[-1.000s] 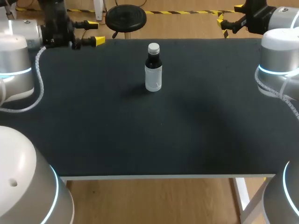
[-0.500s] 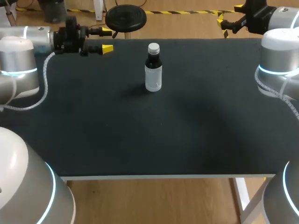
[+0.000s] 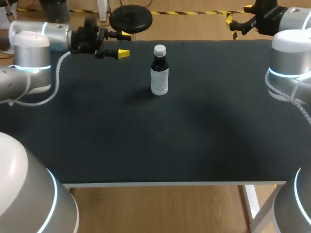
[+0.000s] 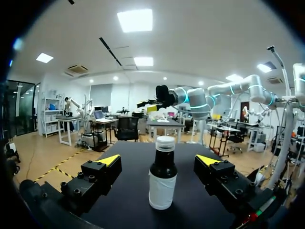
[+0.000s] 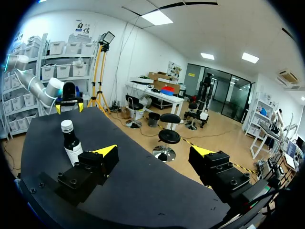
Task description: Unscrew the bottle cap
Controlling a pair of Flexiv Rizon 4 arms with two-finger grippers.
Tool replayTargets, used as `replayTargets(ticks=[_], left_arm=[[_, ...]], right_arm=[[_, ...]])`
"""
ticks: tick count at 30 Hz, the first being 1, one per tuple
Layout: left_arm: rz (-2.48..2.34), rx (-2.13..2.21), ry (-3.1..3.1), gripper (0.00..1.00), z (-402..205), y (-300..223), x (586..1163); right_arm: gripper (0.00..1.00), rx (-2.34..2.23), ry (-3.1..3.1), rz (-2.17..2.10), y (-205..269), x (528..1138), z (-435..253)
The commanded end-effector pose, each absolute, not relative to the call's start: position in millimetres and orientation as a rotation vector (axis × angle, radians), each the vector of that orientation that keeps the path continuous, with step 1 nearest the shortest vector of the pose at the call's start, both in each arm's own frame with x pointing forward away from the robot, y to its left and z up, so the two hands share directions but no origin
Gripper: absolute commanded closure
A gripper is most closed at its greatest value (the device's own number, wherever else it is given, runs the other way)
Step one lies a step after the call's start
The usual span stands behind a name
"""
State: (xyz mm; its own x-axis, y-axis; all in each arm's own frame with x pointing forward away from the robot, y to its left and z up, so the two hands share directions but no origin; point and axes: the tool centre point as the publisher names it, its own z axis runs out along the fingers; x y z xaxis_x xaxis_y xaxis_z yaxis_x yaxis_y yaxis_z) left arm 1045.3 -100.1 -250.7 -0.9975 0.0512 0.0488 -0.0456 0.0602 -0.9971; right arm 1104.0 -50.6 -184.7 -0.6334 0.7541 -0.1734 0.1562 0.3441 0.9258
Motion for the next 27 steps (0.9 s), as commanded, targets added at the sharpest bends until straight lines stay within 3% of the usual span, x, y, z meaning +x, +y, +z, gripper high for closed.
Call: replayTargets(ticks=[1,27], left_arm=[[2.071,-0.126,-2.145,0.00,-268.0,-112.1,1054.9],[1.967,-0.371,-1.984,0.00,-283.7,-166.2,1050.1]], right_arm=[[0.00,0.792,2.013,1.292,-50.6,1104.1,-184.7],[0.00,0.792,2.013,1.292,-50.6,1104.1,-184.7]])
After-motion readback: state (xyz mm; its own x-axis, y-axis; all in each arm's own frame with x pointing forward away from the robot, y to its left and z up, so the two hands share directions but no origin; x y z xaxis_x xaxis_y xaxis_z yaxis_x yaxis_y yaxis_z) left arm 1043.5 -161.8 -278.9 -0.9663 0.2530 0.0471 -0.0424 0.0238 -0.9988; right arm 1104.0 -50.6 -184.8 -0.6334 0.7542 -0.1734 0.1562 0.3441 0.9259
